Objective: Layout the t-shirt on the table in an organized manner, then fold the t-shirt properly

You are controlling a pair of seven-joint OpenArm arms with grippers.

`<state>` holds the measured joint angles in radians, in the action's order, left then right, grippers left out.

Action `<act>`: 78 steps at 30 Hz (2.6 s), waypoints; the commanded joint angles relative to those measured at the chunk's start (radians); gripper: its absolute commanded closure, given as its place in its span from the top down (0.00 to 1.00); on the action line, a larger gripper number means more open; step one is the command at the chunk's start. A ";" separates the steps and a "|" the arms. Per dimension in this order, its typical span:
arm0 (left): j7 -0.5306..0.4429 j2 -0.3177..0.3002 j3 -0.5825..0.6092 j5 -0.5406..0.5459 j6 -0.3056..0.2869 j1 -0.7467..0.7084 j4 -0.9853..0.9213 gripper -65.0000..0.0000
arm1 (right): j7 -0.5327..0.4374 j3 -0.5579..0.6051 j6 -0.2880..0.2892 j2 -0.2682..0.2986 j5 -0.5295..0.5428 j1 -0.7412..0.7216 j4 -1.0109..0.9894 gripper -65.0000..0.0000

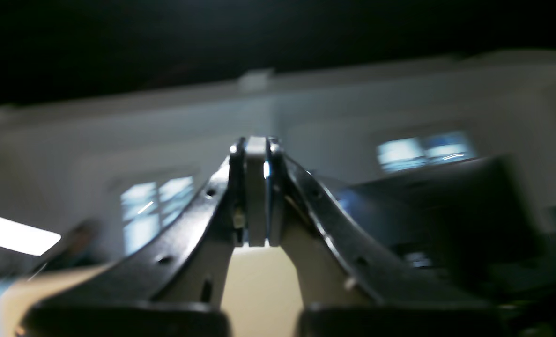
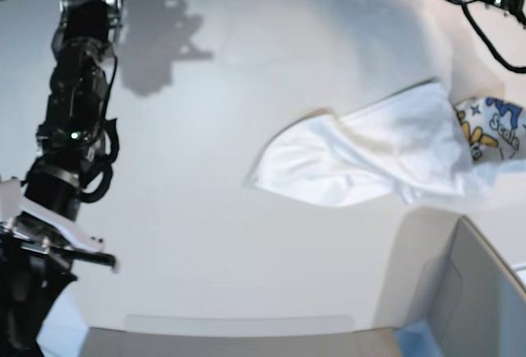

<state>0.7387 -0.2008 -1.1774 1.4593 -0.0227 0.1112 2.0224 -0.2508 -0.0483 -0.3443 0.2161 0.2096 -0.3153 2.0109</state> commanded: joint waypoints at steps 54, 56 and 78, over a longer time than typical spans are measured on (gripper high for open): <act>0.104 -0.048 0.087 0.024 -0.019 -0.276 0.014 0.05 | 0.514 0.563 0.132 0.038 0.161 0.158 -0.691 0.19; 0.103 -0.044 0.121 0.024 -0.019 -0.284 0.014 0.05 | 0.562 0.468 0.136 0.055 0.156 0.221 -0.563 0.19; 0.091 -0.044 0.267 0.024 -0.019 -0.276 0.011 0.05 | 1.056 0.973 0.132 -0.059 -0.189 0.262 -0.140 0.19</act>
<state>0.8417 -0.2295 -0.9051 1.4666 -0.0307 -0.1692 2.0205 0.8276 0.9333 -0.2005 0.1665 0.0395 -0.0368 1.8561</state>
